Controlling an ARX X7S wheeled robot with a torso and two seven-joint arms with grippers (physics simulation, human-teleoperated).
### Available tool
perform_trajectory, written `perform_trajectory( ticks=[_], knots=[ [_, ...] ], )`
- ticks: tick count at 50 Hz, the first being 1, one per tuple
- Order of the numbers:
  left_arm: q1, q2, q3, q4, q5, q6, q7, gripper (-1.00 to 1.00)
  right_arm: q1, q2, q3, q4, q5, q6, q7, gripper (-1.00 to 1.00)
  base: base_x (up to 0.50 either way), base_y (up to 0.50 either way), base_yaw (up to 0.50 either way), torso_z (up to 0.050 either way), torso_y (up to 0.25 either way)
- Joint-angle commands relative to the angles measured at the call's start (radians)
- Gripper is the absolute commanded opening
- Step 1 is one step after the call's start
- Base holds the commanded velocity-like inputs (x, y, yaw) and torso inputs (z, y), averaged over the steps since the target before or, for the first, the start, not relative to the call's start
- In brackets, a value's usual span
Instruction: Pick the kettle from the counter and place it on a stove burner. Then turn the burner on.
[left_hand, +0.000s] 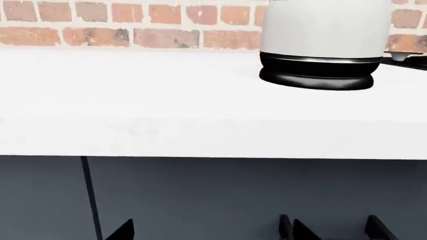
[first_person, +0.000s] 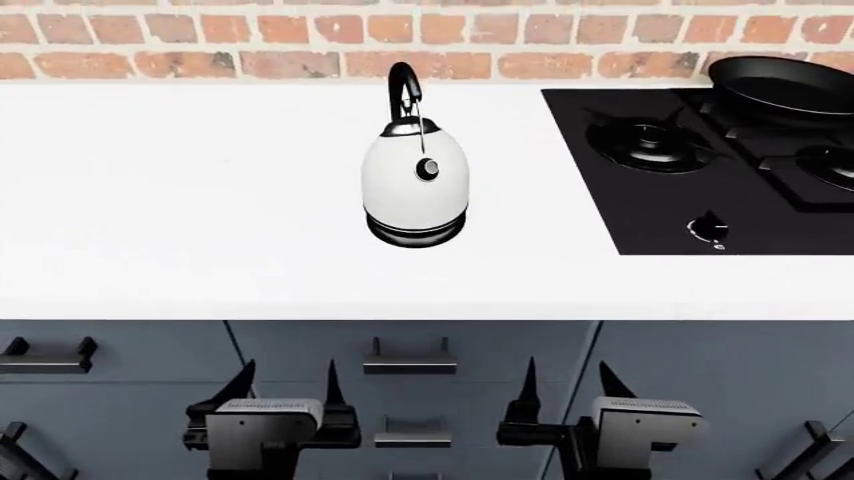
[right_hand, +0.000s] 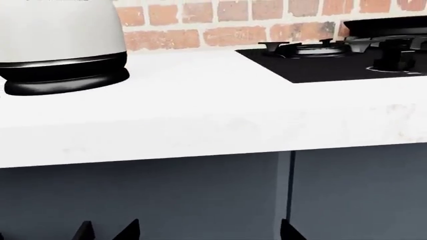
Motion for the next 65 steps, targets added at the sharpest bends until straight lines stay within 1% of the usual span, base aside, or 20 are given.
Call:
perform_trajectory(
  ticks=[1, 2, 3, 4, 5, 6, 7, 11, 13, 15, 16, 20, 24, 25, 26, 30, 33, 37, 60, 65],
  knots=[
    [0.010, -0.008, 0.000, 0.028, -0.033, 0.000, 0.009, 1.00, -0.004, 0.006, -0.002, -0.007, 0.044, -0.024, -0.031, 1.00, 0.00, 0.00, 0.00, 0.050, 0.000],
    [0.017, -0.006, -0.024, 0.055, -0.070, -0.015, -0.002, 1.00, -0.006, 0.012, 0.000, -0.023, 0.054, -0.009, -0.031, 1.00, 0.00, 0.00, 0.00, 0.000, 0.000],
    [0.032, -0.017, -0.031, 0.127, -0.099, -0.026, 0.005, 1.00, -0.018, 0.021, 0.014, -0.073, 0.074, 0.010, -0.022, 1.00, 0.00, 0.00, 0.00, 0.000, 0.000],
    [0.050, -0.047, -0.016, 0.236, -0.102, -0.071, 0.006, 1.00, -0.046, 0.044, 0.014, -0.174, 0.100, 0.049, -0.019, 1.00, 0.00, 0.00, 0.00, 0.000, 0.000],
    [0.053, -0.063, -0.008, 0.294, -0.089, -0.111, -0.009, 1.00, -0.062, 0.065, 0.009, -0.241, 0.118, 0.090, -0.018, 1.00, 0.00, 0.00, 0.00, 0.000, 0.000],
    [0.066, -0.084, 0.002, 0.364, -0.056, -0.143, -0.030, 1.00, -0.077, 0.090, -0.004, -0.300, 0.085, 0.107, -0.008, 1.00, 0.00, 0.00, 0.00, 0.000, 0.000],
    [0.076, -0.104, -0.006, 0.465, -0.069, -0.205, -0.050, 1.00, -0.096, 0.120, -0.004, -0.376, 0.067, 0.127, 0.001, 1.00, 0.00, 0.00, 0.00, 0.000, 0.000],
    [0.091, -0.166, -0.029, 0.644, -0.090, -0.305, -0.071, 1.00, -0.140, 0.194, 0.038, -0.583, 0.171, 0.261, 0.020, 1.00, 0.00, 0.00, 0.00, 0.000, 0.000],
    [0.087, -0.209, -0.037, 0.740, -0.070, -0.385, -0.094, 1.00, -0.133, 0.224, 0.076, -0.650, 0.240, 0.327, 0.037, 1.00, 0.00, 0.00, 0.00, 0.000, 0.000],
    [0.079, -0.228, -0.074, 0.801, -0.112, -0.438, -0.103, 1.00, -0.122, 0.248, 0.104, -0.699, 0.297, 0.378, 0.052, 1.00, 0.00, 0.00, 0.00, 0.000, 0.000],
    [0.070, -0.250, -0.087, 0.851, -0.119, -0.467, -0.106, 1.00, -0.109, 0.271, 0.135, -0.748, 0.355, 0.427, 0.075, 1.00, 0.00, 0.00, 0.00, 0.000, 0.000],
    [0.001, -0.312, -0.130, 0.949, -0.166, -0.611, -0.122, 1.00, -0.050, 0.322, 0.189, -0.825, 0.461, 0.527, 0.124, 1.00, 0.00, 0.00, 0.00, 0.000, 0.000],
    [-0.115, -0.364, -0.215, 1.033, -0.324, -0.818, -0.152, 1.00, 0.106, 0.381, 0.231, -0.920, 0.671, 0.715, 0.263, 1.00, 0.00, 0.00, 0.00, 0.000, 0.000],
    [-0.140, -0.371, -0.230, 1.035, -0.364, -0.872, -0.164, 1.00, 0.136, 0.385, 0.219, -0.929, 0.683, 0.741, 0.283, 1.00, 0.00, 0.00, 0.00, 0.000, 0.000],
    [-0.151, -0.376, -0.240, 1.035, -0.378, -0.891, -0.174, 1.00, 0.151, 0.385, 0.215, -0.935, 0.693, 0.752, 0.294, 1.00, 0.00, 0.00, 0.00, 0.000, 0.000],
    [-0.141, -0.373, -0.303, 1.028, -0.439, -0.886, -0.183, 1.00, 0.192, 0.373, 0.195, -0.934, 0.709, 0.770, 0.310, 1.00, 0.00, 0.00, 0.00, 0.000, 0.000],
    [-0.119, -0.374, -0.303, 1.018, -0.428, -0.864, -0.181, 1.00, 0.188, 0.377, 0.197, -0.943, 0.723, 0.773, 0.315, 1.00, 0.00, 0.00, 0.00, 0.000, 0.000],
    [-0.117, -0.381, -0.321, 1.034, -0.453, -0.873, -0.201, 1.00, 0.184, 0.376, 0.208, -0.955, 0.752, 0.762, 0.311, 1.00, 0.04, 0.00, 0.00, 0.000, 0.000],
    [-0.080, -0.408, -0.306, 1.013, -0.451, -0.819, -0.223, 1.00, 0.163, 0.377, 0.189, -0.937, 0.716, 0.731, 0.287, 1.00, 0.27, 0.00, 0.00, 0.000, 0.000],
    [-0.052, -0.404, -0.301, 0.998, -0.434, -0.786, -0.218, 1.00, 0.155, 0.377, 0.184, -0.933, 0.707, 0.724, 0.282, 1.00, 0.28, 0.00, 0.00, 0.000, 0.000]
  ],
)
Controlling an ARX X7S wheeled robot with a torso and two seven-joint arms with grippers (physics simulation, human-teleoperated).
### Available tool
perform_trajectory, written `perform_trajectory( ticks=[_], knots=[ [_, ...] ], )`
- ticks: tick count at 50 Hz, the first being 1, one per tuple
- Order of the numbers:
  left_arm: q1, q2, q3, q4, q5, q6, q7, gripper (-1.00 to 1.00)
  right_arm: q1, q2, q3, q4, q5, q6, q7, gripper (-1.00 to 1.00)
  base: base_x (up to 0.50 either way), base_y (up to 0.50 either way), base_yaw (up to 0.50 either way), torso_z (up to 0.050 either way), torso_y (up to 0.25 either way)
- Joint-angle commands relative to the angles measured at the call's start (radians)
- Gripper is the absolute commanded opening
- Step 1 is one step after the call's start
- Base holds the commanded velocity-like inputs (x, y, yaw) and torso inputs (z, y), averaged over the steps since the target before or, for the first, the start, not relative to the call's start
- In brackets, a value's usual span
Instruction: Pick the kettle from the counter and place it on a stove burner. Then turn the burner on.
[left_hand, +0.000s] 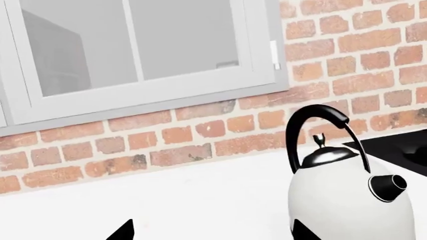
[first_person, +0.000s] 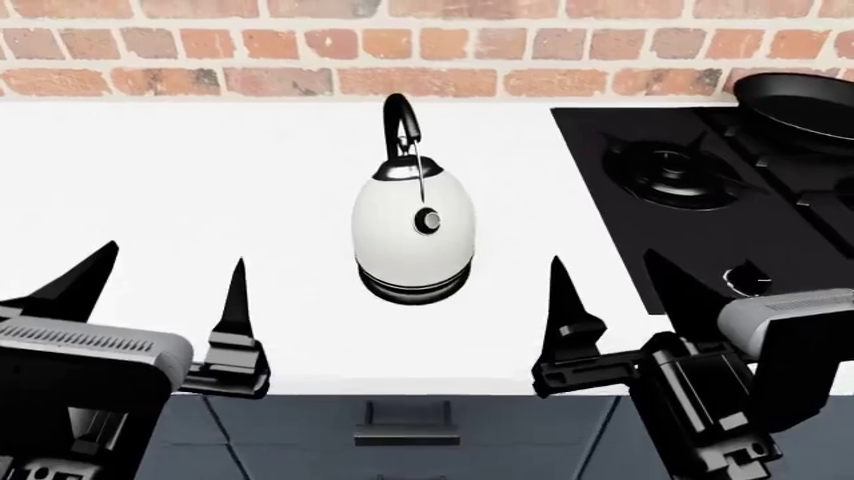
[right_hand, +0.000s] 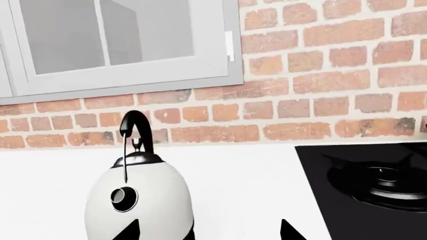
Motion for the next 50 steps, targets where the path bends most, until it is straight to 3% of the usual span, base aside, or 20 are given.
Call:
perform_trajectory(
  ticks=[1, 27, 31, 38, 45, 50],
  knots=[
    [0.029, -0.009, -0.001, -0.008, 0.001, 0.029, -0.007, 1.00, -0.008, 0.003, -0.005, 0.002, -0.006, -0.008, -0.005, 1.00, 0.28, 0.00, 0.00, 0.000, 0.000],
    [0.051, -0.025, 0.009, -0.021, 0.004, 0.064, -0.024, 1.00, -0.022, 0.002, -0.056, 0.001, -0.071, -0.034, -0.027, 1.00, 0.20, 0.00, 0.00, 0.000, 0.000],
    [0.053, -0.028, 0.013, -0.023, 0.005, 0.067, -0.025, 1.00, 0.060, 0.017, -0.049, -0.038, 0.080, 0.046, 0.053, 1.00, 0.00, 0.00, 0.00, 0.000, 0.000],
    [0.050, -0.034, 0.008, -0.023, -0.007, 0.063, -0.033, 1.00, 0.445, 0.050, -0.134, 0.008, 0.580, 0.216, 0.364, 1.00, 0.00, 0.00, 0.00, 0.000, 0.000],
    [0.042, -0.040, 0.007, -0.022, -0.021, 0.057, -0.040, 1.00, 0.683, 0.045, -0.280, 0.075, 0.856, 0.275, 0.625, 1.00, 0.00, 0.00, 0.00, 0.000, 0.000],
    [0.051, -0.041, 0.005, -0.026, -0.018, 0.068, -0.041, 1.00, 0.809, 0.033, -0.336, 0.133, 0.976, 0.272, 0.700, 1.00, 0.00, 0.00, 0.00, 0.000, 0.000]
  ],
)
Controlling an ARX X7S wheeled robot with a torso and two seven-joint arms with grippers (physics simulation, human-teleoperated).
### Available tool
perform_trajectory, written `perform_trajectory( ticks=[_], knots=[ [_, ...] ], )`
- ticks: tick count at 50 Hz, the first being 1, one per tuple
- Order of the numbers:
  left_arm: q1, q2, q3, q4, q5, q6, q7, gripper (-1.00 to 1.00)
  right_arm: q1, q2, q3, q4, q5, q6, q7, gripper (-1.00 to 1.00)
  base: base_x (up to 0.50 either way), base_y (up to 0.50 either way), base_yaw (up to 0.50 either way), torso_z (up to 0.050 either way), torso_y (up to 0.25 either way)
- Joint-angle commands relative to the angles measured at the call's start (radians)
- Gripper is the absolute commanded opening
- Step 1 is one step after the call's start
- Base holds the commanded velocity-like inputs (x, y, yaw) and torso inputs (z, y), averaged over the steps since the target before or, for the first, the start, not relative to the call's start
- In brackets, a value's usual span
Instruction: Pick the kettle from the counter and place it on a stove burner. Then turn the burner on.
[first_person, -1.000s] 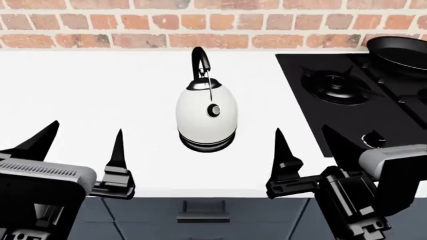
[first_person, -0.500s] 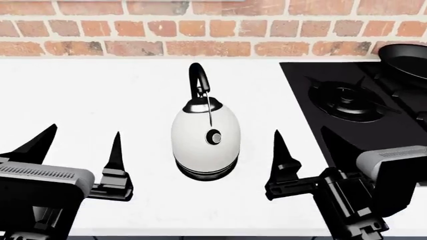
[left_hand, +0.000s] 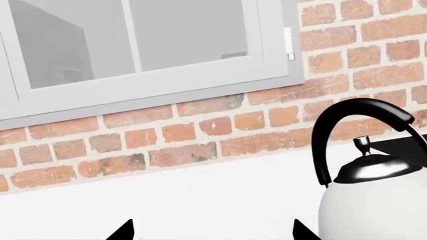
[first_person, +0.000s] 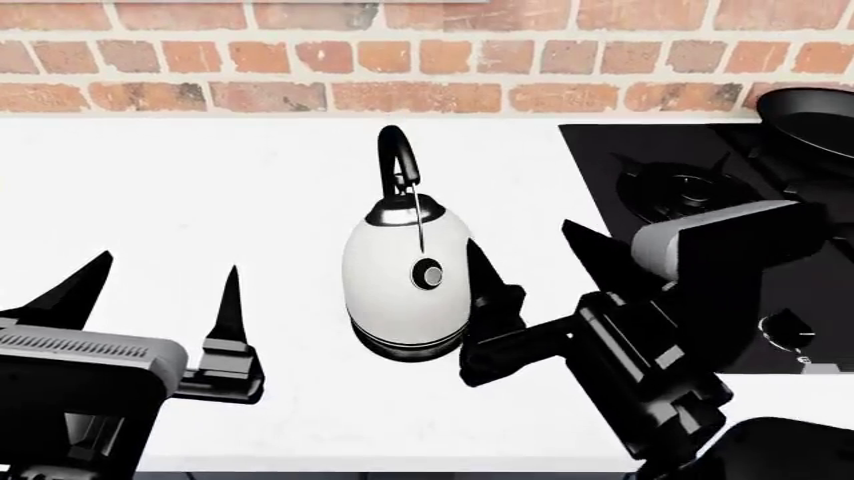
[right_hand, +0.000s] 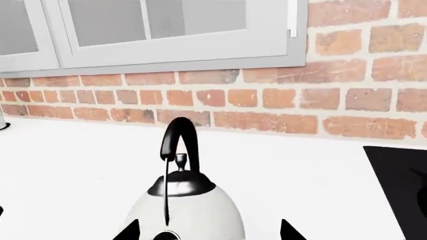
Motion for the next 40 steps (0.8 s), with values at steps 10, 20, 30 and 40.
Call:
perform_trajectory(
  ticks=[10, 20, 30, 40],
  knots=[
    [-0.001, -0.012, 0.006, -0.006, -0.010, 0.004, -0.016, 1.00, 0.411, -0.065, -0.213, 0.185, 0.343, 0.098, 0.270, 1.00, 0.00, 0.00, 0.00, 0.000, 0.000],
    [0.014, -0.012, 0.015, -0.023, 0.002, 0.030, -0.008, 1.00, 0.522, -0.139, -0.287, 0.294, 0.299, 0.134, 0.279, 1.00, 0.00, 0.00, 0.00, 0.000, 0.000],
    [0.000, -0.015, 0.025, -0.023, -0.005, 0.023, -0.017, 1.00, 0.573, -0.182, -0.322, 0.392, 0.273, 0.144, 0.263, 1.00, 0.00, 0.00, 0.00, 0.000, 0.000],
    [0.001, -0.023, 0.025, -0.024, -0.010, 0.022, -0.024, 1.00, 0.597, -0.209, -0.333, 0.446, 0.253, 0.125, 0.276, 1.00, 0.00, 0.00, 0.00, 0.000, 0.000]
  ],
)
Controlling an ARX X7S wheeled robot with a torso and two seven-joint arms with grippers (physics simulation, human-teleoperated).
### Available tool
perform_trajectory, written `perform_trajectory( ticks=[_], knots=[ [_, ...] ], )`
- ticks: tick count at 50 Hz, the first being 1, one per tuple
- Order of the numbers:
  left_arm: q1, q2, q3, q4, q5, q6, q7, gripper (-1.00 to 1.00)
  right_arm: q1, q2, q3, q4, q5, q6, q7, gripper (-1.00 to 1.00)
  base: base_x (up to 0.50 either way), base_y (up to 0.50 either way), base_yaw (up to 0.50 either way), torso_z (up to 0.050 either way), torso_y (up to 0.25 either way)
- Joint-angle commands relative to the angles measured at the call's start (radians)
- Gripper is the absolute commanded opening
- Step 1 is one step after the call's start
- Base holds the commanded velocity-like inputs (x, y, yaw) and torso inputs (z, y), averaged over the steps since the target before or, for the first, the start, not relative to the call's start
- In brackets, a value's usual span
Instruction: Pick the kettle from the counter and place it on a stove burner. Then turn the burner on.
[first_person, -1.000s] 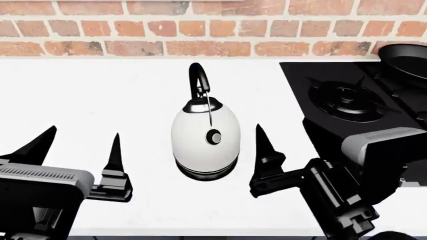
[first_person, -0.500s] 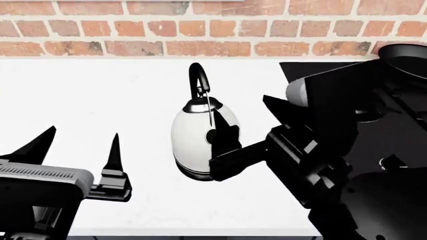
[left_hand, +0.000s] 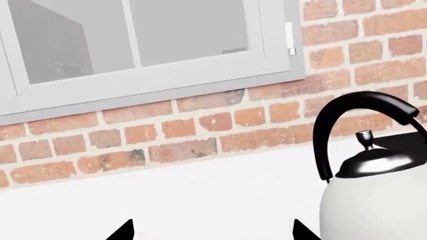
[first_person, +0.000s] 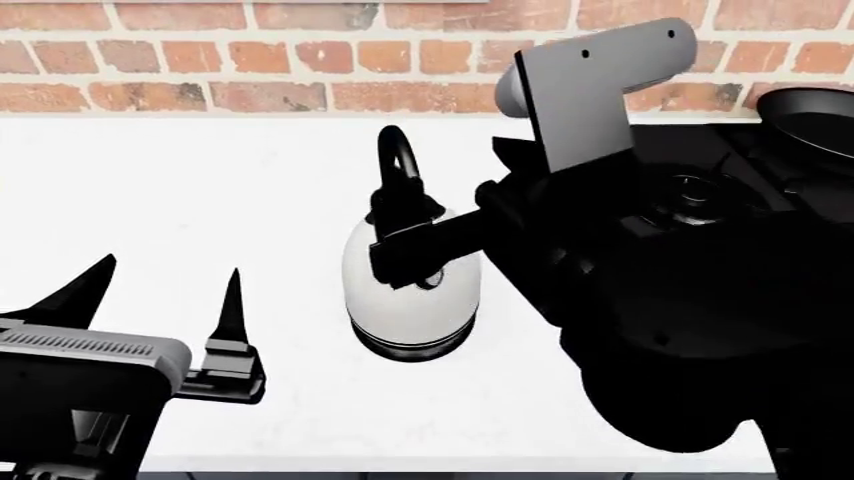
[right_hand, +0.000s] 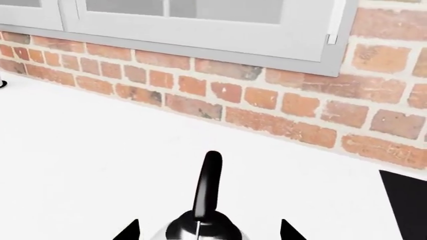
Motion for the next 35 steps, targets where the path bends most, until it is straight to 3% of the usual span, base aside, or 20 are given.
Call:
perform_trajectory(
  ticks=[1, 35],
  knots=[
    [0.000, -0.006, 0.003, -0.002, -0.004, 0.002, -0.006, 1.00, 0.041, -0.038, -0.026, 0.074, -0.034, -0.008, -0.001, 1.00, 0.00, 0.00, 0.00, 0.000, 0.000],
    [0.043, -0.003, 0.019, -0.051, 0.027, 0.064, 0.011, 1.00, -0.003, -0.121, -0.094, 0.273, -0.221, -0.061, -0.147, 1.00, 0.00, 0.00, 0.00, 0.000, 0.000]
  ],
)
